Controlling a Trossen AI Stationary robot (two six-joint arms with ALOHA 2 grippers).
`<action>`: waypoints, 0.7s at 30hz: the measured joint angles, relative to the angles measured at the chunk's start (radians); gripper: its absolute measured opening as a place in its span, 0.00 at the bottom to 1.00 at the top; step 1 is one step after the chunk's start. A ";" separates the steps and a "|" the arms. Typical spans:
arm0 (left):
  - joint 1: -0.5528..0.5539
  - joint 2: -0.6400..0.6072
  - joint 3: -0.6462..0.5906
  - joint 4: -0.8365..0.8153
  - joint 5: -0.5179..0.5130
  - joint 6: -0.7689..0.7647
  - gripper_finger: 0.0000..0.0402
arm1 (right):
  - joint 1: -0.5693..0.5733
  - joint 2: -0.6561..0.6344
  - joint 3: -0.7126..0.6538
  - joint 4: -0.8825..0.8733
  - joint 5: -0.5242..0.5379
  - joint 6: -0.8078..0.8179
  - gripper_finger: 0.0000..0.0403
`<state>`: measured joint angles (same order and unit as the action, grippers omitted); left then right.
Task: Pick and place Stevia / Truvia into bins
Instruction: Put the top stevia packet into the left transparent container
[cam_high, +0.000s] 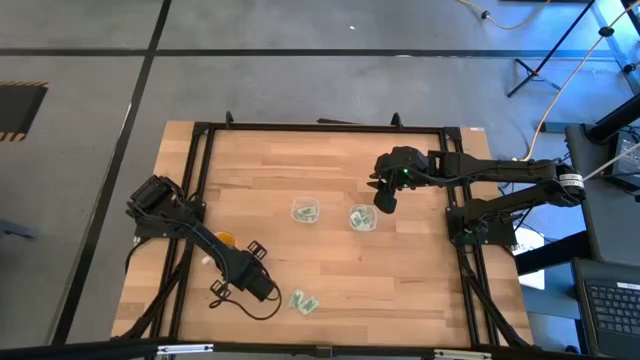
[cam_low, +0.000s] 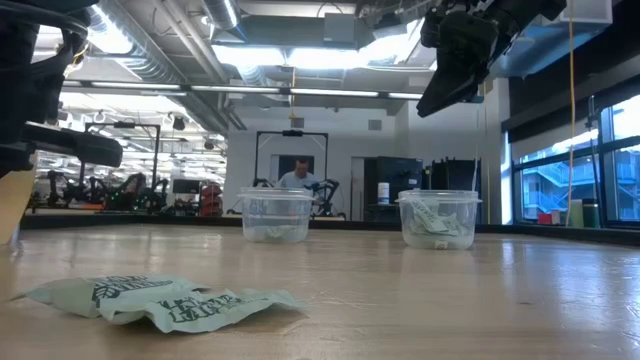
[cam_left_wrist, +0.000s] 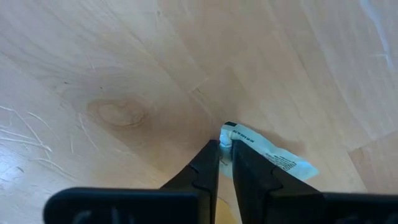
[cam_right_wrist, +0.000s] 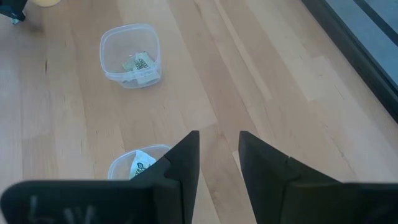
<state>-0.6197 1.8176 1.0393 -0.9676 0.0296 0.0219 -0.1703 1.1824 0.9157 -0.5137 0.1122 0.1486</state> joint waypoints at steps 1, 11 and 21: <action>0.001 0.000 0.000 0.000 -0.001 0.000 0.08 | 0.000 0.000 0.000 0.000 0.000 0.000 0.29; 0.020 -0.003 0.006 -0.003 -0.010 0.000 0.08 | 0.000 0.000 0.000 0.000 0.000 -0.004 0.29; 0.061 -0.001 0.082 -0.026 -0.068 0.000 0.07 | 0.000 0.000 0.000 -0.001 0.000 -0.022 0.29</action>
<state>-0.5588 1.8164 1.1216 -0.9939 -0.0383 0.0219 -0.1703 1.1824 0.9157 -0.5144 0.1120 0.1270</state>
